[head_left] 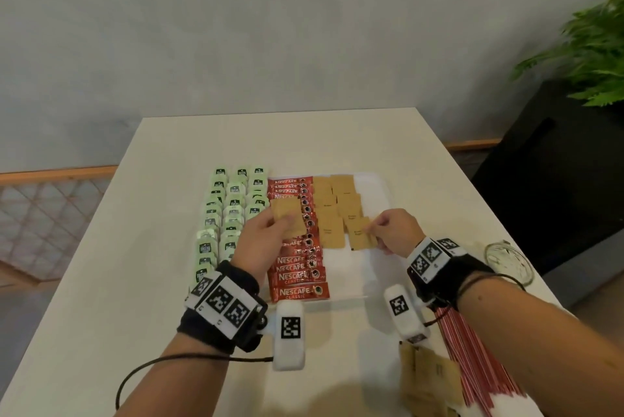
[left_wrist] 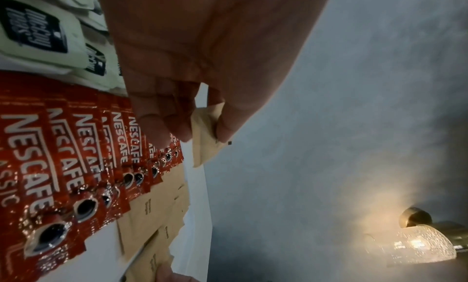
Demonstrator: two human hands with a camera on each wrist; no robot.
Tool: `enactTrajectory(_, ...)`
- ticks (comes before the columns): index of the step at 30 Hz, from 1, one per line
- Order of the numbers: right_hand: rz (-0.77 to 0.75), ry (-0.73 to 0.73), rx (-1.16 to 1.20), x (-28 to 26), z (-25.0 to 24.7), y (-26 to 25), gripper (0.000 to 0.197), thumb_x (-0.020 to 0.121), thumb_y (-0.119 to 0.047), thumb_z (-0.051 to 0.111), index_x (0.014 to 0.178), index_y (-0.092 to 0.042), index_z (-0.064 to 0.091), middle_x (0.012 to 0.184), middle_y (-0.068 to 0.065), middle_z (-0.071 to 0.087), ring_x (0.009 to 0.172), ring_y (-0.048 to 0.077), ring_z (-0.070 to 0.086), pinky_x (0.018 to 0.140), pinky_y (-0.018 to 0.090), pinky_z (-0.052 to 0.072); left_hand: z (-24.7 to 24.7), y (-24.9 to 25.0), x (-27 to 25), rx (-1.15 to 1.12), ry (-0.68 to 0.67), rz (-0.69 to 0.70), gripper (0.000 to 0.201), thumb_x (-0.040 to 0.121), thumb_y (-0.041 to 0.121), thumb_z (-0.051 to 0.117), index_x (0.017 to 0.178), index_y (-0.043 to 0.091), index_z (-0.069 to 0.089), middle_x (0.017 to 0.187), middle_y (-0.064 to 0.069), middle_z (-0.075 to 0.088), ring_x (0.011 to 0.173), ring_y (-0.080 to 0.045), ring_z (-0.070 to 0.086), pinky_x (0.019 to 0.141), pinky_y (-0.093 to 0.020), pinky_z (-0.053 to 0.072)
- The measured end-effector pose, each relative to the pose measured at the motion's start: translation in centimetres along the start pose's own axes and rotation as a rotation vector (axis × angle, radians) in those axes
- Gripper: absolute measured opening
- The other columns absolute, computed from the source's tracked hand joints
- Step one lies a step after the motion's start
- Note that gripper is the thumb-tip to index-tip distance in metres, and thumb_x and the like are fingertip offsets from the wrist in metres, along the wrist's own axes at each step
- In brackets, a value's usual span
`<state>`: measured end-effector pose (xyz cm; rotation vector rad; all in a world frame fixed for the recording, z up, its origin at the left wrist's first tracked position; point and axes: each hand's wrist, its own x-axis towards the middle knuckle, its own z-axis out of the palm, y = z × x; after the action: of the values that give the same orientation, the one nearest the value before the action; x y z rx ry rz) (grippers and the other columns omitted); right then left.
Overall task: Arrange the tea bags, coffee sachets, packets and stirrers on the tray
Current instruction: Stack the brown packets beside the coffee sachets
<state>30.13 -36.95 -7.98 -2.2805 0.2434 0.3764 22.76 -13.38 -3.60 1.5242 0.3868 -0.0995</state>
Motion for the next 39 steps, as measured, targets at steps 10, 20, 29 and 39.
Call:
enactTrajectory(10,0.016,0.046,0.048,0.2,0.4,-0.6,0.041,0.083,-0.037,0.073,0.056,-0.012,0.056,0.063,0.016,0.065,0.058,0.024,0.055,0.067,0.041,0.054,0.5,-0.9,0.0,-0.06,0.072,-0.089,0.014,0.098,0.019,0.056,0.098,0.016,0.07,0.083,-0.003,0.074,0.064,-0.013,0.067,0.067,-0.033,0.058)
enactTrajectory(20,-0.212,-0.218,0.203,-5.3,-0.6,-4.1,0.039,0.084,-0.047,0.069,0.096,-0.011,0.062,0.082,-0.004,0.059,0.07,0.011,0.053,0.061,0.025,0.044,2.6,-0.1,-1.5,-0.062,-0.005,-0.063,0.015,0.1,0.012,0.05,0.1,0.004,0.063,0.106,-0.012,0.07,0.089,-0.023,0.072,0.071,-0.033,0.061)
enactTrajectory(29,-0.308,-0.374,0.158,-7.8,-2.2,-5.1,0.015,0.086,-0.011,0.068,0.095,0.0,0.063,0.077,0.012,0.072,0.062,0.019,0.071,0.051,0.022,0.051,3.2,0.3,-3.3,0.369,-0.049,0.22,0.016,0.088,0.016,0.068,0.102,0.018,0.06,0.108,0.001,0.065,0.095,-0.016,0.063,0.084,-0.034,0.055)
enactTrajectory(39,-0.403,-0.194,0.206,-7.7,-3.7,-5.2,0.022,0.081,-0.017,0.078,0.085,0.003,0.07,0.061,0.003,0.058,0.047,0.003,0.049,0.05,0.016,0.042,3.4,0.8,-3.0,0.444,-0.179,0.233,0.025,0.085,0.031,0.073,0.087,0.007,0.067,0.088,-0.006,0.074,0.08,-0.019,0.068,0.086,-0.042,0.056)
